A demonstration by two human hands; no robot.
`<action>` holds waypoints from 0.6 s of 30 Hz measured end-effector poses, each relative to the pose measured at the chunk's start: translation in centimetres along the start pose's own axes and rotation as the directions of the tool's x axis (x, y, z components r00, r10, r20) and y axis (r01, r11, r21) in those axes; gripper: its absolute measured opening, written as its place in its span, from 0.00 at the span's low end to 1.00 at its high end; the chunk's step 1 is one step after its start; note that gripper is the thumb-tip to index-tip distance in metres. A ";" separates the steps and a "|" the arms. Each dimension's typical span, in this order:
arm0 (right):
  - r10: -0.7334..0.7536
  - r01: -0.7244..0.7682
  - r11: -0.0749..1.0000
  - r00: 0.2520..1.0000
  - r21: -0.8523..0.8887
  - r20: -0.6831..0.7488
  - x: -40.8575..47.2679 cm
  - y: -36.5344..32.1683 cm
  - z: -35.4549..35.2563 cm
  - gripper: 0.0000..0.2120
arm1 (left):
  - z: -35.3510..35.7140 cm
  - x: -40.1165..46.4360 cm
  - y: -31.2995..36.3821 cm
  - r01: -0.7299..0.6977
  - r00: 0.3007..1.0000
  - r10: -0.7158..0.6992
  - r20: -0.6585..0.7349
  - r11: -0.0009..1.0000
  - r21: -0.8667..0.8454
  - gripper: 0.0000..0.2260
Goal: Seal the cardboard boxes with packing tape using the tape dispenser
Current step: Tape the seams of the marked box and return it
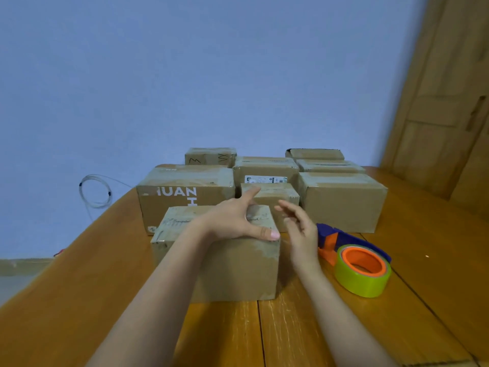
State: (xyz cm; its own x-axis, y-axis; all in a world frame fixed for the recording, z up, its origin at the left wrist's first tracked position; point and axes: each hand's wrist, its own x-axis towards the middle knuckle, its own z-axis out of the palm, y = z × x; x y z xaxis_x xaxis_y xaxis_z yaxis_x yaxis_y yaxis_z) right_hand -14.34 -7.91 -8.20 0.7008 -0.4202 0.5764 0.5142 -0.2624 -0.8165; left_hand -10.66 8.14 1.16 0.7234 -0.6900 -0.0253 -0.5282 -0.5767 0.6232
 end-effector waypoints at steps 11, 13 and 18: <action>0.275 -0.304 0.940 0.944 0.153 0.182 1.4 0.8 0.6 0.05 | -0.1 0.5 -0.7 -0.016 1.000 0.017 -0.013 0.999 0.035 0.58; 0.279 -0.300 0.943 0.948 0.144 0.149 1.6 0.8 0.6 0.07 | 0.0 0.6 -0.7 -0.020 1.000 0.021 -0.016 0.999 0.033 0.56; 0.383 -0.408 0.856 0.913 0.317 0.140 2.3 0.5 0.6 0.08 | 0.0 0.7 -0.9 -0.030 0.999 0.030 -0.011 0.999 0.037 0.54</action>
State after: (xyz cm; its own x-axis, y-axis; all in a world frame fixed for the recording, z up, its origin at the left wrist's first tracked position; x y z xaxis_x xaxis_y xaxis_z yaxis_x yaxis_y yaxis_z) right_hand -12.19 -8.49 -7.30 0.9059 -0.3630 0.2182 0.3114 0.2219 -0.9240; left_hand -9.67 8.14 0.56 0.7120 -0.7022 0.0024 -0.5658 -0.5717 0.5941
